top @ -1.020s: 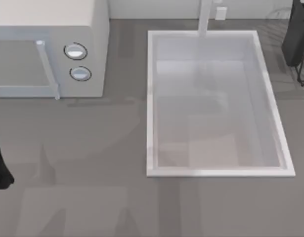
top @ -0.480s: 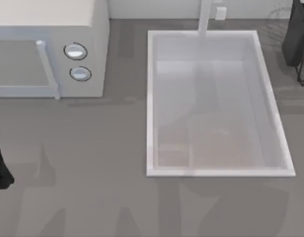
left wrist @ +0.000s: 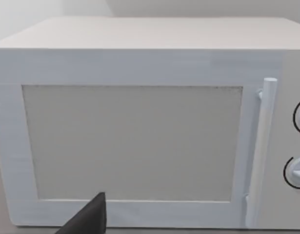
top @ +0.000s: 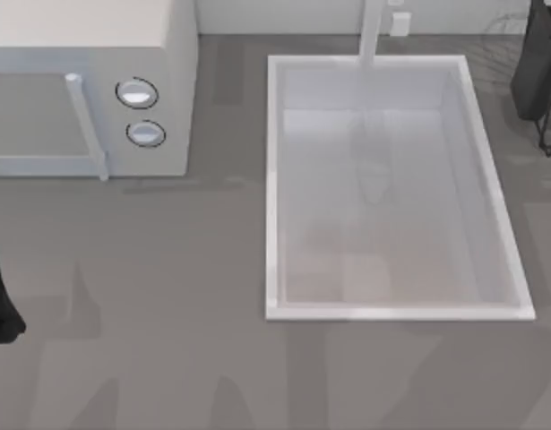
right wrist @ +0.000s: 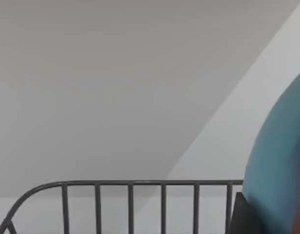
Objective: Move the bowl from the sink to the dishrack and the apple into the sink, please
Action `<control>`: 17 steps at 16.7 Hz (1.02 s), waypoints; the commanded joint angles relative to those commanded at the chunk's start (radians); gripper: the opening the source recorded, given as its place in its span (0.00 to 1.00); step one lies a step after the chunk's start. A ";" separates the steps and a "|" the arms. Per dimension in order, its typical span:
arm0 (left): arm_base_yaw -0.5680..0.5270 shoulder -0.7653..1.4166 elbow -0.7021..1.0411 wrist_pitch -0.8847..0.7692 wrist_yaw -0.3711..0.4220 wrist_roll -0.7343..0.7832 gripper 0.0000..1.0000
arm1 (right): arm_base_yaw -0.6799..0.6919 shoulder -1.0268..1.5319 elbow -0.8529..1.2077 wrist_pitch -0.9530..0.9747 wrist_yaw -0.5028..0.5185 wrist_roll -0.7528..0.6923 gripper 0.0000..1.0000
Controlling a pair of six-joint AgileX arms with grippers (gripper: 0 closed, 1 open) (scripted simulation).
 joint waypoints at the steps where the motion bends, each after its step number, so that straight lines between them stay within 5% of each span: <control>1: 0.000 0.000 0.000 0.000 0.000 0.000 1.00 | 0.000 0.000 0.000 0.000 0.000 0.000 0.00; 14: 0.000 0.000 0.000 0.000 0.000 0.000 1.00 | 0.000 0.000 0.000 0.000 0.000 0.000 0.98; 17: 0.000 0.000 0.000 0.000 0.000 0.000 1.00 | 0.000 0.000 0.000 0.000 0.000 0.000 1.00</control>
